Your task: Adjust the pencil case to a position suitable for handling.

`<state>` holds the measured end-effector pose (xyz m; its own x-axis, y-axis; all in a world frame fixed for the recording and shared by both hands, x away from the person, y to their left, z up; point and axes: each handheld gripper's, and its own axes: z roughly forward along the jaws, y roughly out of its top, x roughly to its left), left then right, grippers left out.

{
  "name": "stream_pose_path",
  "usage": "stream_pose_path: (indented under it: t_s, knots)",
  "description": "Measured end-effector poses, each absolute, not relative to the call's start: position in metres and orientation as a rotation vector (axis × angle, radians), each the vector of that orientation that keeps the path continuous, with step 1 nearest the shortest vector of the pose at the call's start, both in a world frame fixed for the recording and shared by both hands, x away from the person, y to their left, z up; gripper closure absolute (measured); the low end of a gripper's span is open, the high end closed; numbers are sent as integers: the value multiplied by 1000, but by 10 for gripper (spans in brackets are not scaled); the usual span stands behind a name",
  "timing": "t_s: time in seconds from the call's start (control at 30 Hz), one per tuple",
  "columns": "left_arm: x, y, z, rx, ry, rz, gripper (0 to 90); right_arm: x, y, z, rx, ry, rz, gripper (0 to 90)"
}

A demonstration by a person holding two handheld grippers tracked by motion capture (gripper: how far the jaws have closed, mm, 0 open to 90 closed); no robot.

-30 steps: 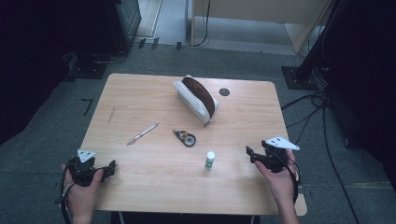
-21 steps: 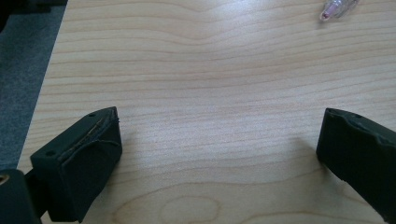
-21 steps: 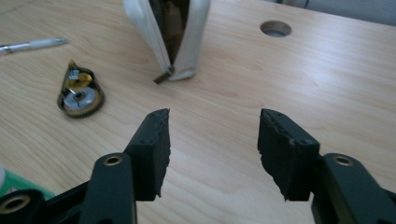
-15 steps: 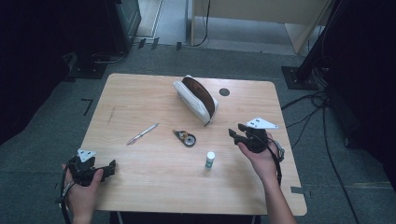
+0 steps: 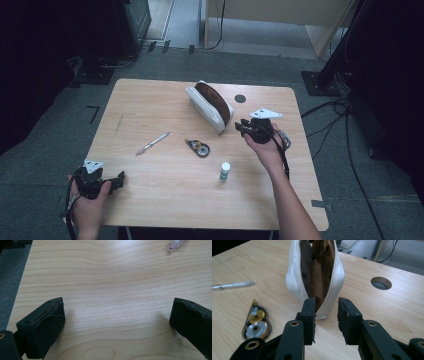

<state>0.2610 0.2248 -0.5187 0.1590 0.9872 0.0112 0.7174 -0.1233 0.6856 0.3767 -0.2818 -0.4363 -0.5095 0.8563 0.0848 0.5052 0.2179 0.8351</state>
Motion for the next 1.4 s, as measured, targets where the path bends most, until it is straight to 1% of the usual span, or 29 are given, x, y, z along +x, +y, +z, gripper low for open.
stream_pose_path:
  t_s: [0.23, 0.3, 0.53, 0.6, 0.63, 0.67, 0.77, 0.8, 1.17, 1.4]
  knots:
    - [261, 225, -519, 1906, 1612, 653, 2, 406, -274, -440, 1299, 2131, 1221, 648]
    - [261, 225, -519, 1902, 1613, 653, 2, 412, -269, -441, 1308, 2125, 1220, 617]
    - [261, 224, -519, 1904, 1608, 650, 3, 426, -259, -448, 1388, 2092, 1157, 591]
    - [262, 224, -519, 1905, 1605, 650, 2, 428, -258, -450, 1401, 2085, 1147, 596]
    - [262, 224, -519, 1906, 1602, 649, 2, 430, -256, -453, 1416, 2083, 1125, 657]
    - [262, 224, -519, 1906, 1602, 649, 3, 430, -255, -453, 1419, 2084, 1118, 691]
    - [262, 224, -519, 1906, 1601, 648, 2, 428, -255, -453, 1418, 2082, 1107, 765]
    - [262, 224, -519, 1907, 1601, 648, 2, 427, -255, -453, 1418, 2081, 1112, 774]
    - [262, 223, -519, 1915, 1591, 645, 3, 414, -263, -453, 1425, 2095, 1132, 803]
    - [262, 223, -519, 1918, 1588, 644, 3, 384, -277, -454, 1417, 2106, 1139, 804]
